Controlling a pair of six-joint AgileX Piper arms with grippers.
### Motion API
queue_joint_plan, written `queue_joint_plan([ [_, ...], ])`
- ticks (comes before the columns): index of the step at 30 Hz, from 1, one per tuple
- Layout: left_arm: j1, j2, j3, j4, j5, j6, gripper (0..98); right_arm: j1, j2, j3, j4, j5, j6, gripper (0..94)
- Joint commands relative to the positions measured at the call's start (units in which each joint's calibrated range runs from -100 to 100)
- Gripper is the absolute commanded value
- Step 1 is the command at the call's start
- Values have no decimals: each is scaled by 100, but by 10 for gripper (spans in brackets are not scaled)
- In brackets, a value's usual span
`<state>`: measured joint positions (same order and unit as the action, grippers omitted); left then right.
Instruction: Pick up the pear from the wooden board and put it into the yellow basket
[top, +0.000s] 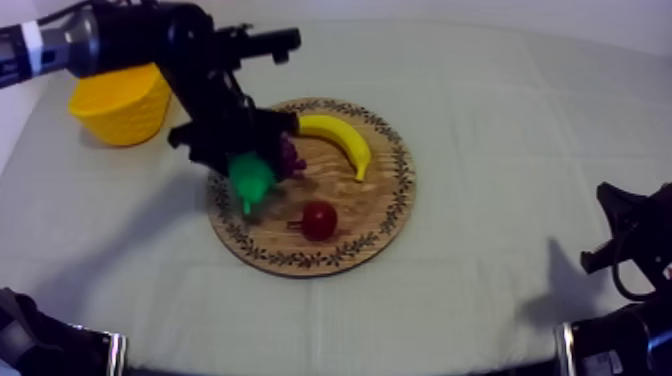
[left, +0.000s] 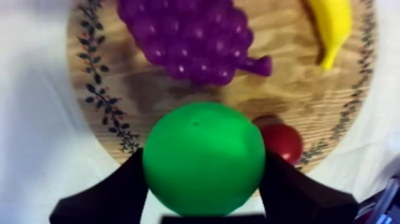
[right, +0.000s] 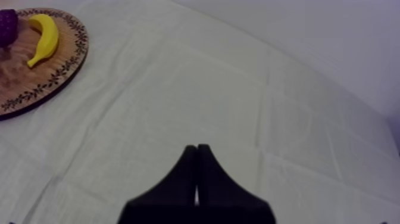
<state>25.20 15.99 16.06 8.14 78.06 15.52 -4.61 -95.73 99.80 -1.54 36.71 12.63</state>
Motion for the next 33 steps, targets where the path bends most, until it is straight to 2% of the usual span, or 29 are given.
queue_joint_plan([
  [1, -22, -271, -149, -42, 157, 5, 522, 1, -3, -2, 0, -1, -1, 2],
  [14, -210, -1225, -1115, -369, 934, -186, 524, 1, -3, -2, 0, -1, -1, 2],
  [26, -446, -1384, -1758, -458, 1412, -258, 530, 1, -3, -2, 0, -1, -1, 2],
  [33, -855, -1159, -1972, -513, 1463, -471, 531, 1, -3, -2, 0, -1, -1, 2],
])
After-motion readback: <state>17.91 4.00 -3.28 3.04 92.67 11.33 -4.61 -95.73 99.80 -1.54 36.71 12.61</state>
